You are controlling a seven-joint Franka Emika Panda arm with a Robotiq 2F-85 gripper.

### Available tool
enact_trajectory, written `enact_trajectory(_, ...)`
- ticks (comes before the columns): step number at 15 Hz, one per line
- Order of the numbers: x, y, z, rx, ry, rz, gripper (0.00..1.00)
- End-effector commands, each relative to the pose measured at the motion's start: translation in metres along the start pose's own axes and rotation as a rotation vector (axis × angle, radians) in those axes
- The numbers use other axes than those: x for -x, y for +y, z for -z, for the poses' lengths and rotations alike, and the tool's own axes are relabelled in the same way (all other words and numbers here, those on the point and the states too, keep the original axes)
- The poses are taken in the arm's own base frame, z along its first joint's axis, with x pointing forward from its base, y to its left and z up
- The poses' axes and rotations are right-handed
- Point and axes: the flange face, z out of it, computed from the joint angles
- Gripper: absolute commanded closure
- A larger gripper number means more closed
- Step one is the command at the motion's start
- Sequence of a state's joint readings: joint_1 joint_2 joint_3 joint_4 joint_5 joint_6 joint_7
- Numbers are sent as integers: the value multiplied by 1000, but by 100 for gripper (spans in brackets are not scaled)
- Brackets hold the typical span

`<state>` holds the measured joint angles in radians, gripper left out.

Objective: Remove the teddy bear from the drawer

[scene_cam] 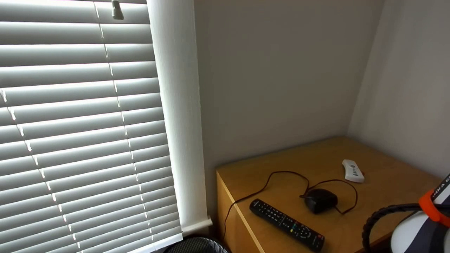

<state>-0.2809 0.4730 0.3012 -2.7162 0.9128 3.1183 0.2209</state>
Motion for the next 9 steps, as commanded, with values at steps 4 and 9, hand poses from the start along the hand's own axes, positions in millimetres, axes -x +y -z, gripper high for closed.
enact_trajectory(4, -3, -1, -1, -5, -2, -2, 0)
enact_trajectory(9, -5, -6, -2, -17, 0, -16, 0)
